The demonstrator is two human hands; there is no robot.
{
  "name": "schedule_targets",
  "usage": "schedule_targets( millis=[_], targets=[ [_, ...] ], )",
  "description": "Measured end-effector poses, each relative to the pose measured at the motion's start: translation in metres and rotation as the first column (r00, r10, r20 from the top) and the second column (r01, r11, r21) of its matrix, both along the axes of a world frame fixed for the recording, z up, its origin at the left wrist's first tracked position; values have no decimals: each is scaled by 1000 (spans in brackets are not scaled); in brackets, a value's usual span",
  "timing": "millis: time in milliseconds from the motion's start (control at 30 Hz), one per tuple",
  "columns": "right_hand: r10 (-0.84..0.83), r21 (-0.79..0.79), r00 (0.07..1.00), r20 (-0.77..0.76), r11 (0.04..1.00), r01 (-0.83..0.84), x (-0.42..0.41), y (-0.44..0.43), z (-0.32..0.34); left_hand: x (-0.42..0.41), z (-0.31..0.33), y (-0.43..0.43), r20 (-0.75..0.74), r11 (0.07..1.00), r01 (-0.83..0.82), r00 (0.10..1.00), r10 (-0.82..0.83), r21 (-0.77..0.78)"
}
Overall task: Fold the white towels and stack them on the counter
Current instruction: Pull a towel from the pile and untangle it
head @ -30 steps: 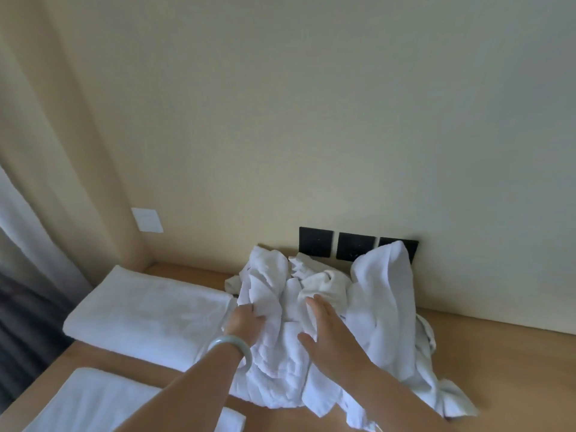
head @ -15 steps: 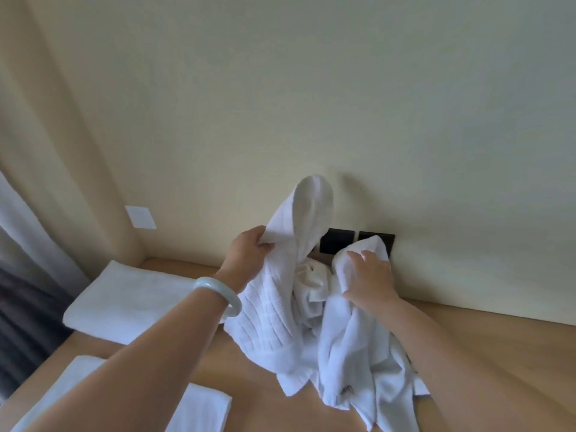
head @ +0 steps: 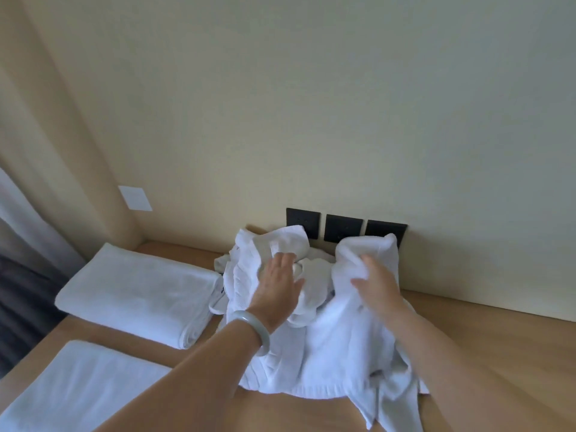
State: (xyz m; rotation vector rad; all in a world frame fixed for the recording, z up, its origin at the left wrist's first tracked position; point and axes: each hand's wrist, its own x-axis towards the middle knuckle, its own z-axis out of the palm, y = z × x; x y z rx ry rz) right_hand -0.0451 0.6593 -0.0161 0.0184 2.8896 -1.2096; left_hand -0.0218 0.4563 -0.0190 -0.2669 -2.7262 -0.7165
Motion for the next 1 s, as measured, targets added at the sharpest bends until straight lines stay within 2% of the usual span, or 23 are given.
schedule_targets(
  millis=[67,133,200,267,367,433,500,533,600,667,733,800,867,900,1000],
  targets=[
    [-37,-86,996,-78,996,30,-7,10,34,1,6,18,164,993,89,981,-101,76],
    [-58,-282,987,-147,959,14,-11,23,73,-3,20,35,295,977,90,944,-146,194],
    [-74,-452,983,-166,892,-9,-10,37,114,-8,38,49,362,948,82,911,-197,309],
    [-105,-552,977,-184,834,-15,-8,50,148,-9,54,62,419,906,85,866,-273,414],
    [-121,-674,971,-205,737,-51,1,73,182,-8,68,80,461,877,77,828,-321,474],
    [-98,-722,977,-190,688,-72,9,91,196,-10,74,87,504,852,-7,808,-303,523],
    [-54,-762,980,-192,638,-115,23,109,211,-15,72,91,608,807,-187,754,-247,560],
    [-38,-778,977,-209,612,-142,31,119,219,-16,70,92,668,754,-301,706,-235,583],
    [-26,-802,970,-240,568,-183,46,137,234,-10,68,100,756,601,-495,569,-322,628],
    [-28,-821,964,-265,531,-211,61,154,247,0,66,116,739,448,-592,478,-475,670],
    [-37,-828,961,-275,517,-217,74,173,257,9,66,139,653,322,-619,433,-622,717],
    [-44,-820,965,-258,539,-194,83,195,262,14,68,166,538,237,-595,397,-744,768],
    [-71,-808,974,-217,573,-138,91,226,261,19,79,191,436,200,-548,344,-832,812],
    [-90,-805,978,-189,584,-102,94,243,259,23,85,203,400,188,-515,338,-852,836],
    [-90,-815,991,-103,578,-32,107,303,249,42,106,246,271,98,-400,405,-873,911]
  ],
)
